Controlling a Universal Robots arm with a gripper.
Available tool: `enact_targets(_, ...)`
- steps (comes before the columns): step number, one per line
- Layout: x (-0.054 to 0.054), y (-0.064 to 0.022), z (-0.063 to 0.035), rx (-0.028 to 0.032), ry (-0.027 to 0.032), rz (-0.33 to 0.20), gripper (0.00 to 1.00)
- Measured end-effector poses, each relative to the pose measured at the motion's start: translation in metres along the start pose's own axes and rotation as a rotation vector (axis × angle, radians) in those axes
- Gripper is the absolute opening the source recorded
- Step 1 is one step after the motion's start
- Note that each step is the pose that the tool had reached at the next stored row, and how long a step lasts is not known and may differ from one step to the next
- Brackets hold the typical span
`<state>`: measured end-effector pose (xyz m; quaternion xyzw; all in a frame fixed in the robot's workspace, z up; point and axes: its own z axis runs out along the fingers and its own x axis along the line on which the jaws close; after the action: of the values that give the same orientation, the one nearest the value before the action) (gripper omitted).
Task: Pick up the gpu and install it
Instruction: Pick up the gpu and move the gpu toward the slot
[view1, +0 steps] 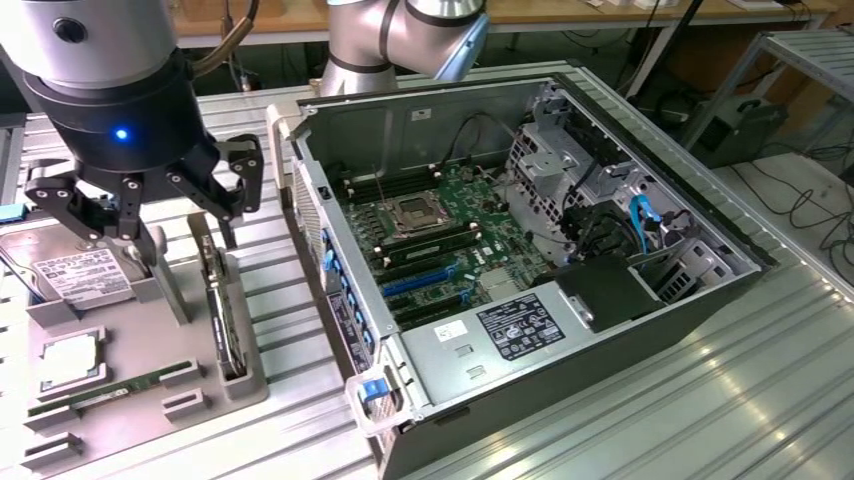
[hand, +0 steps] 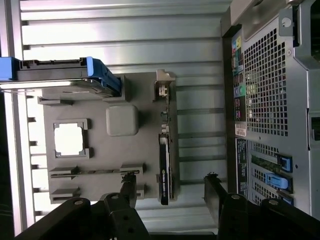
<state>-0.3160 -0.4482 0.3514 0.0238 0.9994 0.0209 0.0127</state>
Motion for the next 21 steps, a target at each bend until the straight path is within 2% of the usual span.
enact_targets(6, 0.0, -0.0006, 0.0052, 0.0, 0.0001, -0.002, 0.66)
enact_targets(7, 0.0, -0.0008, 0.0059, -0.0011, 0.0001, -0.002, 0.66)
enact_targets(8, 0.0, -0.0013, 0.007, -0.0048, 0.0003, -0.002, 0.66)
enact_targets(10, 0.0, -0.0015, 0.0086, -0.0065, 0.0002, -0.002, 0.66)
enact_targets(21, 0.0, -0.002, 0.019, -0.0099, 0.0003, -0.002, 0.66)
